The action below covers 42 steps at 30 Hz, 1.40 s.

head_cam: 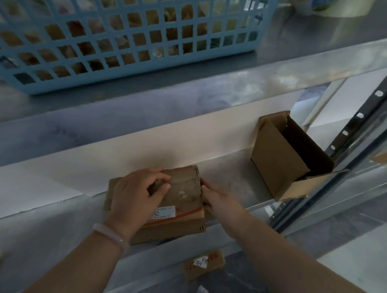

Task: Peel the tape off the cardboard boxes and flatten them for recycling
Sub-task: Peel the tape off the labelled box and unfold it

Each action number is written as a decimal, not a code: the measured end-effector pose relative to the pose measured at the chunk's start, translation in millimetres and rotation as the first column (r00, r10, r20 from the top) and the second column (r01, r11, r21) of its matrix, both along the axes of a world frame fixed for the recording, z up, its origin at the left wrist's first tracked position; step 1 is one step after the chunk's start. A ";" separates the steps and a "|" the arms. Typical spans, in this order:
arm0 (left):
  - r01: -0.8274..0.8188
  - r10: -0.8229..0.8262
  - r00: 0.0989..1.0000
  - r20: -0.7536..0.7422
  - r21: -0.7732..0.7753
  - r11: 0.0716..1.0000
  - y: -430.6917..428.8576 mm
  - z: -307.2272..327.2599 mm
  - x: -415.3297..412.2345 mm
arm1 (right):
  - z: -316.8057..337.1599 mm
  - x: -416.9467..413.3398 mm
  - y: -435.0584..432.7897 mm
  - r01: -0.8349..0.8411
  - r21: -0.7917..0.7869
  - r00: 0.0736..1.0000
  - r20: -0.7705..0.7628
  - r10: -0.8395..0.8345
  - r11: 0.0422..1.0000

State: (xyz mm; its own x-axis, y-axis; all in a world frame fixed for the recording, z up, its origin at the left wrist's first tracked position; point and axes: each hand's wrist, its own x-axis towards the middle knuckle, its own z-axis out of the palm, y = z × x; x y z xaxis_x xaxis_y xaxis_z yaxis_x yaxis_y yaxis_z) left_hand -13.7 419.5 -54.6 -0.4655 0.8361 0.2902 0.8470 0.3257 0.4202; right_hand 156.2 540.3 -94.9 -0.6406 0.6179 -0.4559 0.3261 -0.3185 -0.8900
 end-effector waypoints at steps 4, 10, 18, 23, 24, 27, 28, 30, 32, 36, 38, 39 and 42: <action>-0.002 0.002 0.999 0.040 0.001 1.000 -0.3 -1.3 -1.4 | 11.6 1.2 0.9 -0.034 0.145 0.999 0.008 0.034 0.989; 0.023 -0.023 1.000 -0.003 0.013 1.000 -0.9 3.8 -0.1 | 22.1 6.9 -5.9 -0.017 0.284 1.000 0.006 0.016 0.959; 0.071 -0.067 0.996 -0.053 0.075 0.995 0.0 13.0 4.2 | 29.4 -1.3 -5.3 -0.182 0.875 0.983 0.166 0.076 0.449; 0.080 -0.063 0.962 -0.265 0.052 0.995 -5.5 8.5 5.3 | 26.1 -20.9 -16.7 -0.360 0.920 0.911 0.311 0.273 0.155; 0.070 -0.058 0.948 -0.312 0.030 0.997 -7.3 8.2 4.0 | 25.6 -21.6 -18.8 -0.359 0.919 0.917 0.315 0.246 0.160; 0.176 -0.173 0.910 -0.377 -0.028 0.984 -15.2 4.6 -2.9 | 26.2 -21.9 -19.5 -0.343 0.924 0.932 0.311 0.189 0.172; 0.209 -0.203 0.904 -0.375 -0.025 0.978 -19.0 3.4 -5.7 | 28.0 -23.4 -19.2 -0.333 0.929 0.937 0.306 0.168 0.164; 0.257 -0.250 0.893 -0.375 -0.031 0.966 -27.9 2.5 -12.5 | 33.4 -30.1 -18.2 -0.303 0.945 0.950 0.288 0.123 0.126; 0.280 -0.276 0.878 -0.392 -0.049 0.959 -38.3 1.0 -20.1 | 38.6 -38.0 -17.9 -0.282 0.956 0.957 0.274 0.093 0.086; 0.120 -0.100 0.947 -0.304 0.048 0.992 -58.8 -6.5 -36.2 | 50.1 -48.4 -12.5 -0.330 0.940 0.944 0.330 0.024 0.086; -0.084 0.105 0.986 -0.126 0.167 0.982 -69.1 -15.1 -46.5 | 55.9 -53.7 -12.7 -0.364 0.925 0.929 0.369 -0.029 0.111; -0.191 0.179 0.981 0.077 0.176 0.966 -73.8 -18.3 -50.4 | 58.2 -56.8 -14.4 -0.380 0.914 0.920 0.390 -0.044 0.140; -0.343 0.187 0.667 0.722 0.075 0.936 -79.4 -23.5 -54.2 | 62.8 -65.0 -19.3 -0.366 0.902 0.925 0.379 -0.014 0.229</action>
State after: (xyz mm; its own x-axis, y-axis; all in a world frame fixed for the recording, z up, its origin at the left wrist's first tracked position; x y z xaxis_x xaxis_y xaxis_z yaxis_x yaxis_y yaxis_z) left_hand -67.9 340.2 -78.2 -0.7895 0.6094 -0.0736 0.1749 0.3382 0.9247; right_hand 91.2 521.0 -32.1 -0.7738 0.5937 0.2205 0.5064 0.7891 -0.3475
